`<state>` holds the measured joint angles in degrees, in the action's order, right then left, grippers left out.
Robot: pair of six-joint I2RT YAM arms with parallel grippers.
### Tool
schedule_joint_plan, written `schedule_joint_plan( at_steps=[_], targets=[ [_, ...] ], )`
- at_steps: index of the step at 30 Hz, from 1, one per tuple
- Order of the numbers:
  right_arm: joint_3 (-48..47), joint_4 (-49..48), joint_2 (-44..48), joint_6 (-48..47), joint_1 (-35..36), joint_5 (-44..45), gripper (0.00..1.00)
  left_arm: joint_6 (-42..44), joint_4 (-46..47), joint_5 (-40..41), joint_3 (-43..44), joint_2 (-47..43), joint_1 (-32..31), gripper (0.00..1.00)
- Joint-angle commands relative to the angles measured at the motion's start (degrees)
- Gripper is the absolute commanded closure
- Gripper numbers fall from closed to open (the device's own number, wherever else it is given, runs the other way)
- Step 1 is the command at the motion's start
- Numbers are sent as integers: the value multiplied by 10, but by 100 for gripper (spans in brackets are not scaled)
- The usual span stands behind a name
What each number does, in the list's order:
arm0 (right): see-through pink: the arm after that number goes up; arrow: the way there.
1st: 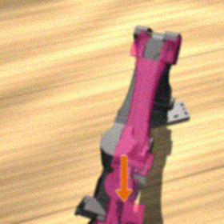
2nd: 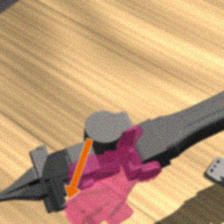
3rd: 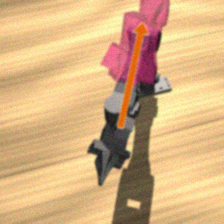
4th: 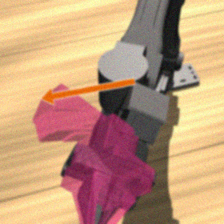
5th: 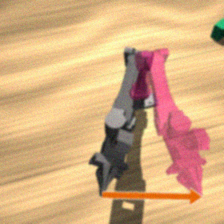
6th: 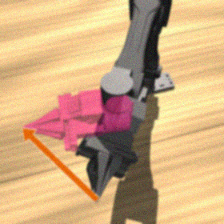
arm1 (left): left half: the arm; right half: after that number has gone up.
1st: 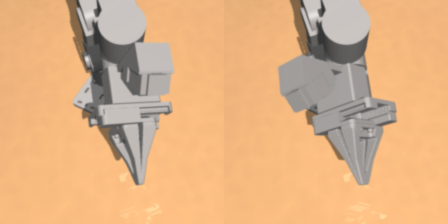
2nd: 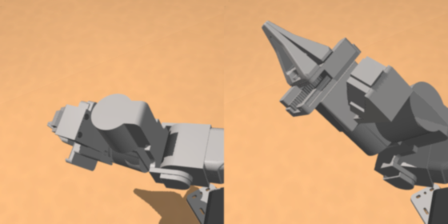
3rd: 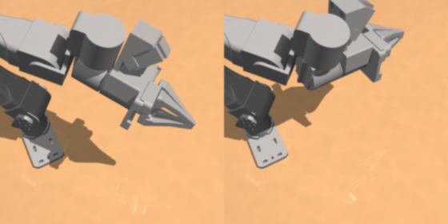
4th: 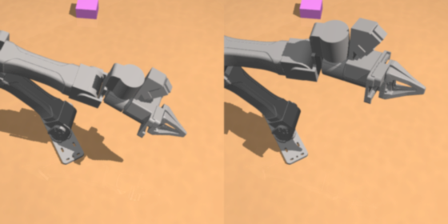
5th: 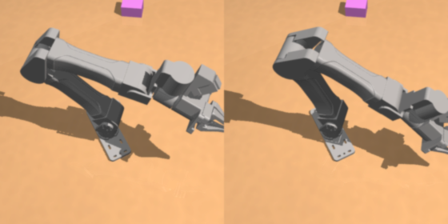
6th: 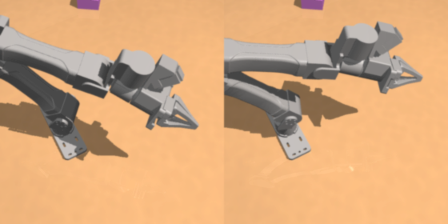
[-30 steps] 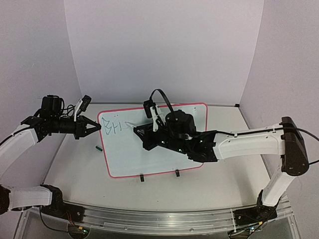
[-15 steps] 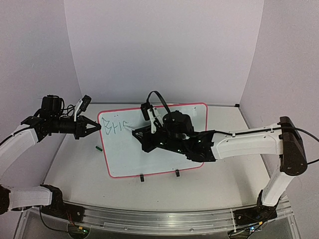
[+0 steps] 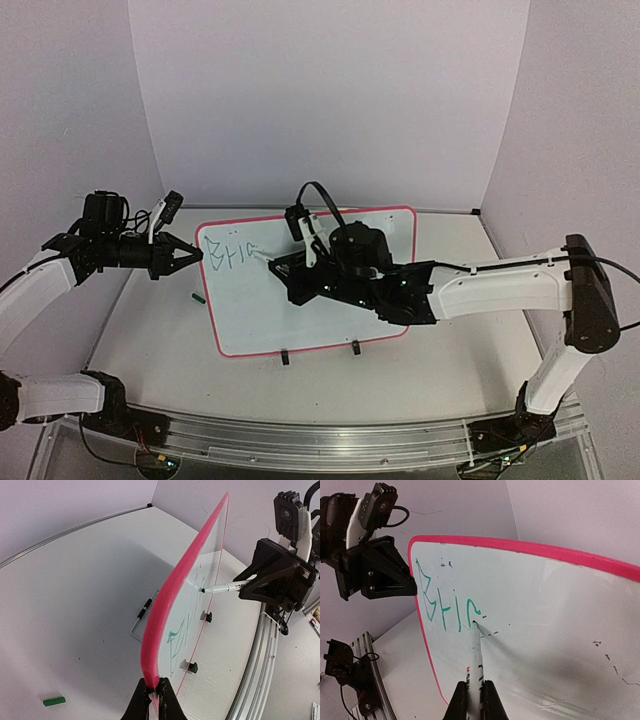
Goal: Write a sentence on the whiteboard
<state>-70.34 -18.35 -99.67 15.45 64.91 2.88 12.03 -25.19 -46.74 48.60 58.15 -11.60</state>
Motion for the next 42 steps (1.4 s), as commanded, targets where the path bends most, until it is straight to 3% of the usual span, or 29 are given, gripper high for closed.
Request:
schedule_joint_plan(
  at_steps=[1,23,36,42],
  targets=[
    [-10,-10,26,-12,-4,25,100,16,-16,18,-3,2,-2,100],
    [42,-1,20,30,-1,-11,100,17,-16,17,-4,3,-2,100],
    [-8,-23,-29,24,8,-46,100,17,-15,18,-3,6,-2,100],
    [-5,-72,-4,24,8,-78,100,18,-15,18,-3,6,-2,100]
  ],
)
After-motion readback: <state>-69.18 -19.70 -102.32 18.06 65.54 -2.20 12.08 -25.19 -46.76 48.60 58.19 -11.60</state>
